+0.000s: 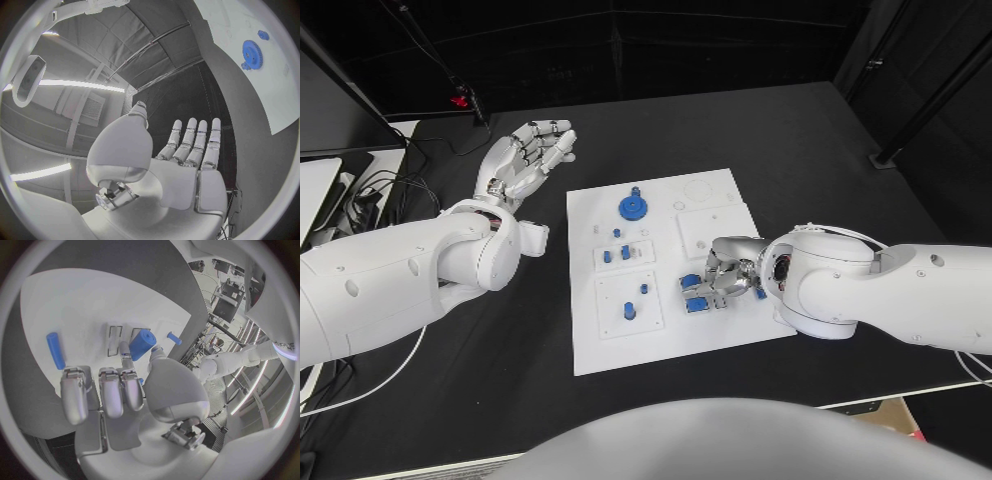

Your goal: Assemble the parts on the task board

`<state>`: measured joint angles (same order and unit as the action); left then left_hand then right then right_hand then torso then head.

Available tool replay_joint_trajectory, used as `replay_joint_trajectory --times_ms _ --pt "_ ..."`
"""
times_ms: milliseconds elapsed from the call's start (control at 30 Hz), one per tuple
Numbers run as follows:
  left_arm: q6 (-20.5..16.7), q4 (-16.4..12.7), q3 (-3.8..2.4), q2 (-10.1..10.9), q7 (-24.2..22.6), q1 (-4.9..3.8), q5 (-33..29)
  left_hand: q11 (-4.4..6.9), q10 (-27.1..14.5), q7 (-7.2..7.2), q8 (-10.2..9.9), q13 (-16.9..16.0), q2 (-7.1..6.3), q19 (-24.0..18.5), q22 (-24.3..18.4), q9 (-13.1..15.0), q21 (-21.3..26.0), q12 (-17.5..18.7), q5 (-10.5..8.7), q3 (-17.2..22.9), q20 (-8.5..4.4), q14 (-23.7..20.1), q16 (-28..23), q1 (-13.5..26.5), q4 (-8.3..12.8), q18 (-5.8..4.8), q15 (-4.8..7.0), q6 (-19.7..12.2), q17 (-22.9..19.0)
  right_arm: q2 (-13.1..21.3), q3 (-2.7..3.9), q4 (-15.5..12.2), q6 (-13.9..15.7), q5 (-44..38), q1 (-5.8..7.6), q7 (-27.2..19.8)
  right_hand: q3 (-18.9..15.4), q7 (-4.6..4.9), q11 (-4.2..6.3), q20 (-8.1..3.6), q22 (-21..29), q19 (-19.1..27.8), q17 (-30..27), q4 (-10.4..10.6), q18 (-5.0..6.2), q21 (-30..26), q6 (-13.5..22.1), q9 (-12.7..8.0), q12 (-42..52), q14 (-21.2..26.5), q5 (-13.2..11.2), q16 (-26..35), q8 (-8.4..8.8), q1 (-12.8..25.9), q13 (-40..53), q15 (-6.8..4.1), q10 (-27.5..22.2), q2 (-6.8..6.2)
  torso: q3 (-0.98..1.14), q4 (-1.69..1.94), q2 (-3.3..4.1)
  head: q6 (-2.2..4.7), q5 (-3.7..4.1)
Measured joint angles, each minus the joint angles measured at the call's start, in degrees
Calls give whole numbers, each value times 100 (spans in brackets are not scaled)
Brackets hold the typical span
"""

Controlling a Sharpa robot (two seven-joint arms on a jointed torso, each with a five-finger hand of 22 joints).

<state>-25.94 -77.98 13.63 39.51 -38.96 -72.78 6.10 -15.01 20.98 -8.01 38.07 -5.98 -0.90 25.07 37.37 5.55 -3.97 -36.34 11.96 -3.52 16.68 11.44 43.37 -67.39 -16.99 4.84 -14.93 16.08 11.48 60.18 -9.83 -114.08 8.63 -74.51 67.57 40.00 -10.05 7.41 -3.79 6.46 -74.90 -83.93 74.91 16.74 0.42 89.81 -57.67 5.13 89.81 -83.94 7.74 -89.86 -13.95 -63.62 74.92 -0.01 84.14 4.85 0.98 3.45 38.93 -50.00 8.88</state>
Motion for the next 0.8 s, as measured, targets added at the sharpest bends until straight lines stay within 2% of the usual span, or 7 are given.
replay_joint_trajectory --times_ms 167,267,367,433,533,667,800 --pt "0 -1 0 0 0 0 0 0 0 -21 0 0 0 0 0 0 0 0 24 0 0 0 0 0 0 0 0 -21 -6 52 0 -31 35 -21 -1 -26 -95 23 0 0 0 0 0 -16 0 -29 -23 24 0 0 -207 0 3 -14 0 0 0 -14 1 0 2 0 -9" --pt "1 -1 0 1 0 0 0 0 0 -21 0 0 0 0 0 0 0 0 24 0 0 0 0 0 0 0 0 -21 -6 129 0 -69 111 -80 -3 -67 -175 28 0 0 0 0 0 -13 0 -29 -28 56 0 0 -453 0 -32 -98 0 0 0 -156 2 -1 3 0 -21" --pt "2 3 0 1 0 0 0 0 0 -21 0 0 0 0 0 0 0 0 24 0 0 0 0 0 0 0 0 -21 -6 195 0 -104 210 -134 -5 -119 -246 -5 0 -13 0 -13 0 7 -1 -29 -61 96 0 0 -478 0 -129 -59 0 0 0 -262 1 -2 3 0 -25" --pt "2 6 0 0 0 0 0 0 0 -21 0 0 12 0 0 -1 0 0 24 0 0 0 2 -9 0 0 0 -21 -6 266 0 -135 322 -170 -5 -179 -288 -39 15 -65 0 2 0 7 0 -29 -157 157 0 -9 -478 0 -250 -27 0 -58 -15 -406 2 -3 3 0 -26" --pt "4 9 0 -4 0 0 0 0 0 -21 0 5 45 0 0 -6 0 0 24 0 0 0 23 -4 0 0 0 -20 -12 396 0 -184 526 -198 -6 -316 -177 -161 150 -156 0 -12 0 16 0 -29 -330 337 0 -5 -478 0 -558 25 0 -173 -18 -708 3 -4 3 0 -32" --pt "6 16 0 -5 0 1 0 0 0 -21 0 5 51 0 0 -6 0 0 24 0 0 0 23 -10 0 -1 0 -20 -12 520 -1 -238 706 -195 -7 -495 116 -263 239 -269 0 0 0 36 0 -29 -334 630 0 -11 -478 0 -964 143 0 -258 -9 -1234 3 -7 2 0 -34" --pt "7 24 0 -8 0 3 0 0 0 -21 0 5 51 0 0 -6 0 0 24 0 0 0 23 -10 0 0 0 -20 -12 578 -1 -262 735 -166 -14 -634 122 -307 268 -290 0 -21 0 42 0 -29 -281 789 0 -2 -478 0 -1158 131 0 -290 -21 -1406 1 -7 1 0 -14"
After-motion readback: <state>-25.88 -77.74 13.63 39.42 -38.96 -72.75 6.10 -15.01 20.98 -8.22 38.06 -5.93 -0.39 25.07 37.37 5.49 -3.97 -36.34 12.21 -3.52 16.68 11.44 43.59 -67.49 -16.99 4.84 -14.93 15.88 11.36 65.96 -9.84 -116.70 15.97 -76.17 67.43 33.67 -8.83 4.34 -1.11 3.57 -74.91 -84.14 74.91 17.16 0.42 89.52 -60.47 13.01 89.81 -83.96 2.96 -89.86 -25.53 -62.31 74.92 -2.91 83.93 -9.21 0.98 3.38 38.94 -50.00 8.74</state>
